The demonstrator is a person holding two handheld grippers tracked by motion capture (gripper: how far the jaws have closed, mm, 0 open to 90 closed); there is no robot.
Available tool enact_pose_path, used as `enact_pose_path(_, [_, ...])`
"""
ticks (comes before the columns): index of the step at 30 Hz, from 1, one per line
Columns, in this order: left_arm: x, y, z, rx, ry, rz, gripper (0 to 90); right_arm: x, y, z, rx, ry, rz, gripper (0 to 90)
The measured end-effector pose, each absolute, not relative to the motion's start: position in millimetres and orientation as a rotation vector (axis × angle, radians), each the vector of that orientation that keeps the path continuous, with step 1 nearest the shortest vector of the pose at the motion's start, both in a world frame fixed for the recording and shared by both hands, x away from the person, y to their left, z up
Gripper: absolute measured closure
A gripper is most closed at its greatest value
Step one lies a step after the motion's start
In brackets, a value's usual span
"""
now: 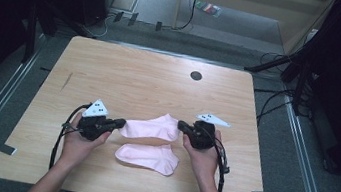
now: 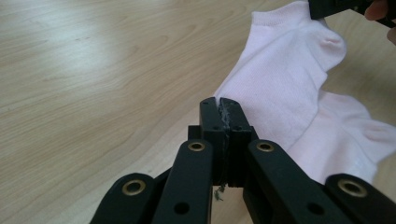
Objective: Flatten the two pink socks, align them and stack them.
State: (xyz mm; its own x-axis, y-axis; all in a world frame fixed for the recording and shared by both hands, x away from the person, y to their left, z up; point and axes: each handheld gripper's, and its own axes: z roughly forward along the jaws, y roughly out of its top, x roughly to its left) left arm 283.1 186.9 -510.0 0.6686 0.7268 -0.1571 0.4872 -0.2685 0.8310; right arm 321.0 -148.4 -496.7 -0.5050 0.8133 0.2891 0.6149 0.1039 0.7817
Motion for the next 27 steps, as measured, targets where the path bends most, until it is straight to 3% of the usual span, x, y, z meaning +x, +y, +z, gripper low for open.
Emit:
enact_pose_path(12, [250, 194, -506, 1.952, 0.823, 0.255, 90.0, 260, -163, -498, 1.407, 2.198, 1.357, 90.0])
enact_pose_path(24, [243, 189, -517, 1.966, 0.754, 0.198, 89.9, 243, -166, -513, 1.512, 2.235, 1.399, 90.0])
enact_pose_path(27, [243, 183, -525, 2.019, 0.765, 0.229, 82.0, 242, -163, -517, 1.483, 2.253, 1.362, 89.8])
